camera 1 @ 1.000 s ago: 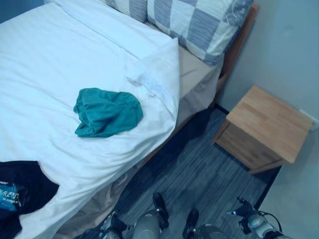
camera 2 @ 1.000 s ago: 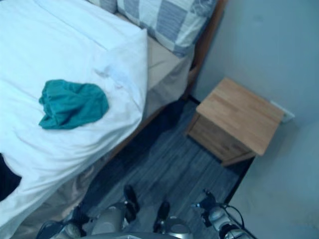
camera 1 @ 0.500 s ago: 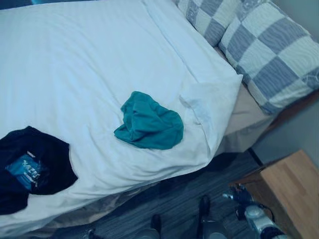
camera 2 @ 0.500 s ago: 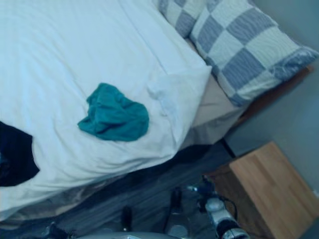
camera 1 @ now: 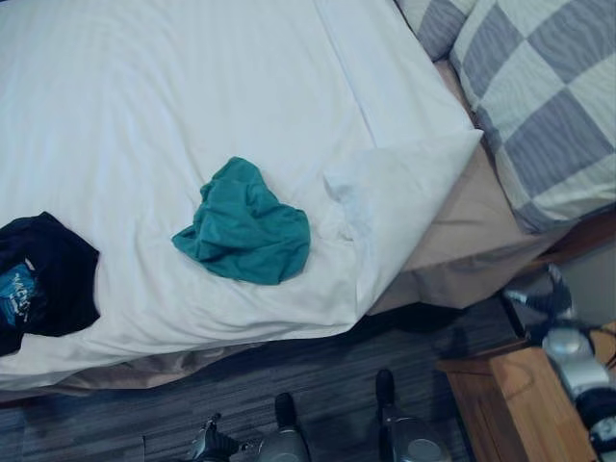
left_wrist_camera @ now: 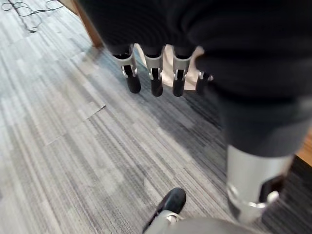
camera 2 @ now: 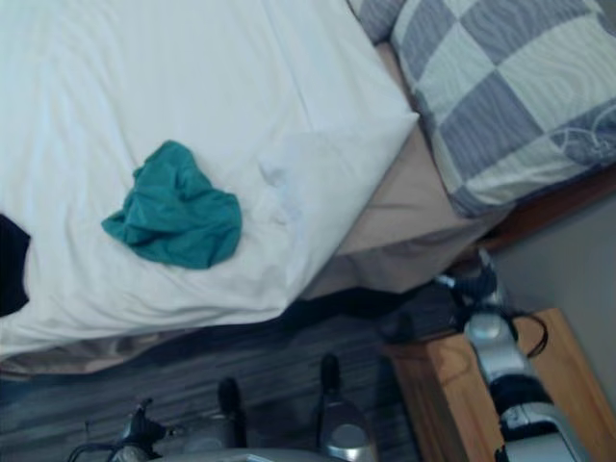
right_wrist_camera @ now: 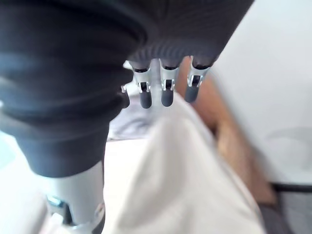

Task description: Tidy up the quilt and then pick up the clothes from the bed and put them into the laundry hamper.

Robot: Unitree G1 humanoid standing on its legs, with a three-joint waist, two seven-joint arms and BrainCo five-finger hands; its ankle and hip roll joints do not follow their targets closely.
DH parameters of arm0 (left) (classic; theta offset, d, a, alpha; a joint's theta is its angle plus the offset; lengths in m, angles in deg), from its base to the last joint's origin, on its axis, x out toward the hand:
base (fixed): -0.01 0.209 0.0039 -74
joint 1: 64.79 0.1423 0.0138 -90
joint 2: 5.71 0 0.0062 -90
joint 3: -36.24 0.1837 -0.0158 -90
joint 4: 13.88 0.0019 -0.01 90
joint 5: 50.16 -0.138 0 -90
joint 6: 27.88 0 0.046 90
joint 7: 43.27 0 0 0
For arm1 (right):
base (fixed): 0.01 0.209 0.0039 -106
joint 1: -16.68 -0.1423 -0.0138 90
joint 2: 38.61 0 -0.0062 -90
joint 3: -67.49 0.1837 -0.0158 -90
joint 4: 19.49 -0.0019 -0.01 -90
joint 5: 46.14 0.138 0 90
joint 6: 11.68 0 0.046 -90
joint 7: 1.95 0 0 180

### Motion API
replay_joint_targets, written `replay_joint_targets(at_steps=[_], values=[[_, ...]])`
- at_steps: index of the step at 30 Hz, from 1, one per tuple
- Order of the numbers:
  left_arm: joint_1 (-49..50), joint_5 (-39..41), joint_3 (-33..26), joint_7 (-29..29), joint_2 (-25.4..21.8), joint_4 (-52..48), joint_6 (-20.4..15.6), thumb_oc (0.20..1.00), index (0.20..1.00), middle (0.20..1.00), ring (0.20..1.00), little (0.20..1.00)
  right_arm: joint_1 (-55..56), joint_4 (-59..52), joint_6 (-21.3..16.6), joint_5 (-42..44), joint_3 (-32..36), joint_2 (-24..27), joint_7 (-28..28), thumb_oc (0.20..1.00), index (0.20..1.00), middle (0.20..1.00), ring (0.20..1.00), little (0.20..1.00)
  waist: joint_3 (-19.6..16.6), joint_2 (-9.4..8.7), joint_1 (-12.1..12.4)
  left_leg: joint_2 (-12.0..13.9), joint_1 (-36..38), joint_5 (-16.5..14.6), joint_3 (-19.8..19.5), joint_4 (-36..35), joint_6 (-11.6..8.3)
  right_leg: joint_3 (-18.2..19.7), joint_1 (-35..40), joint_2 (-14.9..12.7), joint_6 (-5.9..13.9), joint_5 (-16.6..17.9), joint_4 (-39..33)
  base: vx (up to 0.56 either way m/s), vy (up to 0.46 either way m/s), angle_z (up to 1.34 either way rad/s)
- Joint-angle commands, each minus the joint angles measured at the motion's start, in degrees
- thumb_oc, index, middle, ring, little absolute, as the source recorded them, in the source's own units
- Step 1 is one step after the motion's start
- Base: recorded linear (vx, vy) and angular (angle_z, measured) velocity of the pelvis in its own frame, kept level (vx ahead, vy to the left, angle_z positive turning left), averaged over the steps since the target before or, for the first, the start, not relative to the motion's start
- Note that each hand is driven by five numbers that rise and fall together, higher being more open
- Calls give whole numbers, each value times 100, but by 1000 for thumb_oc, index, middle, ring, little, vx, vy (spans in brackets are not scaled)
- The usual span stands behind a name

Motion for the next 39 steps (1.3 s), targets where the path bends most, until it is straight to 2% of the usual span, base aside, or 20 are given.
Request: replay_joint_targets(at_steps=[1, 2, 3, 5, 9, 11, 16, 21, 22, 23, 24, 25, 28, 30, 32, 33, 34, 35, 36, 39], values=[[-146, -269, 253, 17, -393, 13, -20, 1000, 1000, 1000, 1000, 1000, -1104, -350, -301, -681, -58, 195, 399, 1000, 1000, 1000, 1000, 1000, 145, -120, 181, -110, 249, -1065, 183, 1, 235, -131, 113, -176, 506, -1208, 115, -31, -36, 80], [-146, -269, 252, 17, -393, 13, -20, 1000, 1000, 1000, 1000, 1000, -1106, -349, -301, -681, -60, 195, 399, 1000, 1000, 1000, 1000, 1000, 147, -120, 179, -111, 252, -1063, 183, -1, 235, -131, 114, -177, 506, -1209, 115, -144, -108, 37], [-407, -332, 406, 61, -541, -72, -43, 1000, 1000, 1000, 1000, 1000, -1750, -571, -349, -841, -164, 574, 570, 1000, 1000, 1000, 1000, 1000, 355, -167, 232, -75, 35, -893, -41, -48, 187, -269, -113, -218, 470, -1183, 282, -166, -116, -3], [-504, -392, 431, 39, -613, -95, -46, 1000, 1000, 1000, 1000, 1000, -2097, -673, -369, -845, -268, 755, 553, 1000, 1000, 1000, 1000, 1000, 374, -179, 235, -59, -28, -804, -54, -143, 168, -299, -271, -230, 460, -1164, 359, -115, -80, 18], [-794, -466, 601, 133, -923, -253, -86, 1000, 1000, 1000, 1000, 1000, -3865, -1162, -455, -1004, -1366, 1229, 564, 1000, 1000, 1000, 1000, 1000, 641, -212, 437, 34, -242, -552, -49, -407, 85, -276, -746, -225, 482, -1072, 513, -46, -58, 8], [-812, -442, 583, 156, -931, -302, -106, 1000, 1000, 1000, 1000, 1000, -4136, -1167, -459, -1006, -1566, 1260, 549, 1000, 1000, 1000, 1000, 1000, 678, -203, 462, 61, -266, -491, -41, -474, 59, -284, -808, -222, 486, -1065, 531, -33, -45, -3], [-1239, -102, 620, 51, -1493, -760, -249, 1000, 1000, 1000, 1000, 1000, -5850, -839, -448, -954, -3057, 1134, 227, 1000, 1000, 1000, 1000, 1000, 1046, -39, 613, 197, -641, -154, -21, -693, -102, -342, -1311, -262, 521, -972, 630, -63, -9, 5], [-1217, -80, 603, 49, -1641, -1081, -297, 1000, 1000, 1000, 1000, 1000, -6059, -388, -431, -1034, -3467, 1066, 112, 1000, 1000, 1000, 1000, 1000, 1254, 76, 668, 267, -922, -16, -44, -693, -165, -432, -1573, -267, 518, -974, 761, -56, -29, 10], [-1217, -95, 616, 57, -1636, -1090, -293, 1000, 1000, 1000, 1000, 1000, -6000, -255, -422, -1087, -3461, 1005, 144, 576, 576, 576, 576, 576, 1282, 104, 676, 271, -953, -2, -56, -685, -170, -452, -1606, -264, 512, -983, 794, -7, -19, 9], [-1195, -114, 599, 65, -1633, -1108, -297, 1000, 1000, 1000, 1000, 1000, -5833, -104, -417, -1112, -3405, 943, 147, 200, 200, 200, 200, 200, 1295, 139, 677, 280, -975, 9, -78, -677, -174, -464, -1634, -264, 502, -1005, 838, 65, -27, 11], [-1186, -153, 562, 80, -1628, -1081, -286, 1000, 1000, 1000, 1000, 1000, -5630, 91, -388, -1232, -3368, 901, 113, 200, 200, 200, 200, 200, 1287, 182, 678, 305, -889, -103, -143, -684, -222, -454, -1569, -247, 525, -1152, 872, -1, -30, 9], [-1178, -156, 523, 89, -1619, -1012, -276, 1000, 1000, 1000, 1000, 1000, -5522, 170, -360, -1264, -3322, 910, 69, 200, 200, 200, 200, 200, 1296, 176, 665, 313, -941, 4, -114, -657, -181, -480, -1595, -247, 472, -1052, 856, 1, -20, 5], [-1191, -179, 499, 86, -1583, -914, -271, 1000, 1000, 1000, 1000, 1000, -5305, 324, -360, -1268, -3158, 888, 101, 200, 200, 200, 200, 200, 1275, 171, 647, 311, -849, -15, -126, -668, -183, -474, -1509, -224, 456, -1055, 817, -22, -4, 1], [-1190, -206, 490, 135, -1368, -511, -245, 1000, 1000, 1000, 1000, 1000, -4684, 319, -393, -1161, -2645, 911, 214, 200, 200, 200, 200, 200, 1184, 106, 592, 313, -668, -48, -150, -715, -186, -466, -1315, -184, 448, -1057, 713, 6, -11, 2], [-1192, -205, 500, 136, -1374, -509, -246, 1000, 1000, 1000, 1000, 1000, -4663, 308, -390, -1165, -2626, 916, 212, 200, 200, 200, 200, 200, 1186, 102, 603, 313, -660, -47, -148, -718, -187, -465, -1308, -183, 448, -1056, 709, 12, -5, 11], [-1190, -216, 463, 134, -1331, -442, -216, 1000, 1000, 1000, 1000, 1000, -4400, 220, -409, -1108, -2418, 947, 227, 200, 200, 200, 200, 200, 1134, 87, 568, 315, -599, -61, -153, -735, -185, -468, -1244, -173, 448, -1053, 666, 68, -4, 10], [-1155, -247, 401, 103, -1250, -346, -161, 1000, 1000, 1000, 1000, 1000, -3534, -146, -444, -1014, -1708, 980, 317, 200, 200, 200, 200, 200, 977, 36, 491, 320, -412, -92, -152, -796, -190, -453, -1053, -149, 456, -1056, 563, 113, -8, 5], [-1120, -265, 368, 74, -1190, -297, -138, 1000, 1000, 1000, 1000, 1000, -3118, -336, -445, -1045, -1375, 929, 391, 200, 200, 200, 200, 200, 876, 22, 438, 328, -316, -126, -148, -818, -185, -466, -958, -138, 460, -1064, 526, 180, -2, 9], [-1060, -288, 325, 54, -1067, -216, -66, 1000, 1000, 1000, 1000, 1000, -2118, -661, -439, -1132, -496, 545, 652, 523, 523, 523, 523, 523, 692, -19, 363, 310, -112, -210, -134, -866, -151, -460, -778, -111, 458, -1083, 491, 128, -2, 8], [-1060, -287, 329, 54, -1069, -215, -66, 1000, 1000, 1000, 1000, 1000, -2109, -666, -438, -1133, -488, 546, 651, 523, 523, 523, 523, 523, 692, -21, 370, 310, -110, -210, -131, -867, -151, -458, -777, -111, 458, -1082, 490, 28, 1, -5]])
